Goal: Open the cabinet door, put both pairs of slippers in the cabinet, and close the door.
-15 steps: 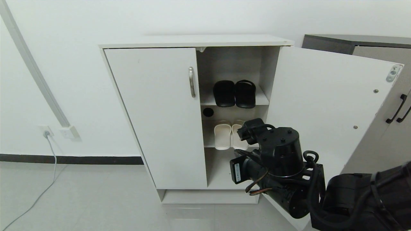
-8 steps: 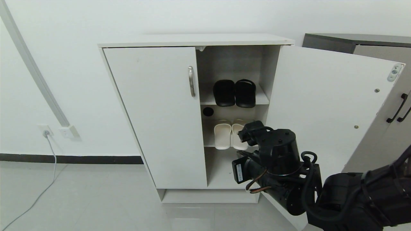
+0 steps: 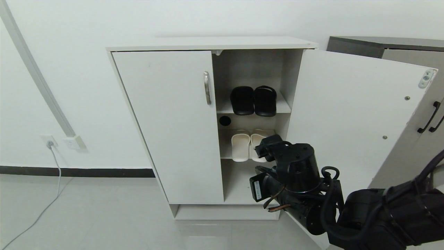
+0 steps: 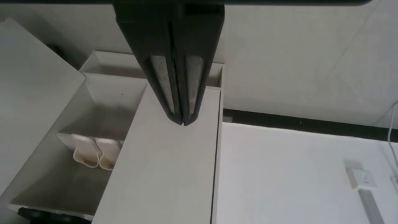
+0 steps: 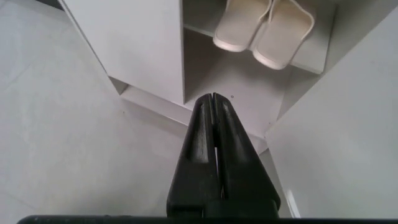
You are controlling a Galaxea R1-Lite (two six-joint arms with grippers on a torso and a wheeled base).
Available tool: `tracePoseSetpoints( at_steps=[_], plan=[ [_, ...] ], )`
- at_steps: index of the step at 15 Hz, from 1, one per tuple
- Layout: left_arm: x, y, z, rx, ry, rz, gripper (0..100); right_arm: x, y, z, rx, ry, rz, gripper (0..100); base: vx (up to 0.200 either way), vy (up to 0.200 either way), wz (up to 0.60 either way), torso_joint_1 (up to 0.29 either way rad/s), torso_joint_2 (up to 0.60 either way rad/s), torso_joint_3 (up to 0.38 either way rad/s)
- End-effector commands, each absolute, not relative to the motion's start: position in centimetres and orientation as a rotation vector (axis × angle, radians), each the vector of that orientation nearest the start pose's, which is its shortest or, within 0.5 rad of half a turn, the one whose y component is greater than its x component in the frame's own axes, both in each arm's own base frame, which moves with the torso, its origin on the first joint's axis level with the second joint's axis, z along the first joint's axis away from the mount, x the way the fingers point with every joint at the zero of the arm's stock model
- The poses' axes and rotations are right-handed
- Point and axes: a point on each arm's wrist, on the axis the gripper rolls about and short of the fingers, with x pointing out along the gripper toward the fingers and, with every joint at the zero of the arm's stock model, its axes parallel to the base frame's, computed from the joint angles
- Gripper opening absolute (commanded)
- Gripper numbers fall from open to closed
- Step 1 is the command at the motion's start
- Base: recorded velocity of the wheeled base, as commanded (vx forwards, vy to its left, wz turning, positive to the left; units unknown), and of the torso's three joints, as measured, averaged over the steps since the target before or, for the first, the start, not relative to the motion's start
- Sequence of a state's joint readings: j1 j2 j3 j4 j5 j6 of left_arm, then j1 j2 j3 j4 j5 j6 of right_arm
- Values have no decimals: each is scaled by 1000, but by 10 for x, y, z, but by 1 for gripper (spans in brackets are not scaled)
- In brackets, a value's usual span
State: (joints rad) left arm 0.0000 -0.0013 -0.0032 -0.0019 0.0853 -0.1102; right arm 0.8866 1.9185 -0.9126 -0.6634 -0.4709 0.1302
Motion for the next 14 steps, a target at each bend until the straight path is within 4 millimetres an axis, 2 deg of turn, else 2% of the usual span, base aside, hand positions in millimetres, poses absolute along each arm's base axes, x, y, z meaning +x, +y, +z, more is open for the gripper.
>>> tracePoseSetpoints(
  at_steps=[1, 3, 6, 14],
  plan=[
    [-23, 2, 77, -111, -11, 85, 0, 232, 268, 139, -92, 299, 392, 0, 0, 0, 0, 0, 0, 0],
    [-23, 2, 77, -111, -11, 85, 0, 232, 268, 139, -95, 299, 391, 0, 0, 0, 0, -1, -96, -96],
    [-23, 2, 77, -111, -11, 85, 0, 232, 268, 139, -96, 300, 391, 0, 0, 0, 0, 14, -198, -333],
    [-23, 2, 76, -111, -9, 86, 0, 234, 269, 135, -100, 308, 388, 0, 0, 0, 0, 87, -499, -351]
  ],
)
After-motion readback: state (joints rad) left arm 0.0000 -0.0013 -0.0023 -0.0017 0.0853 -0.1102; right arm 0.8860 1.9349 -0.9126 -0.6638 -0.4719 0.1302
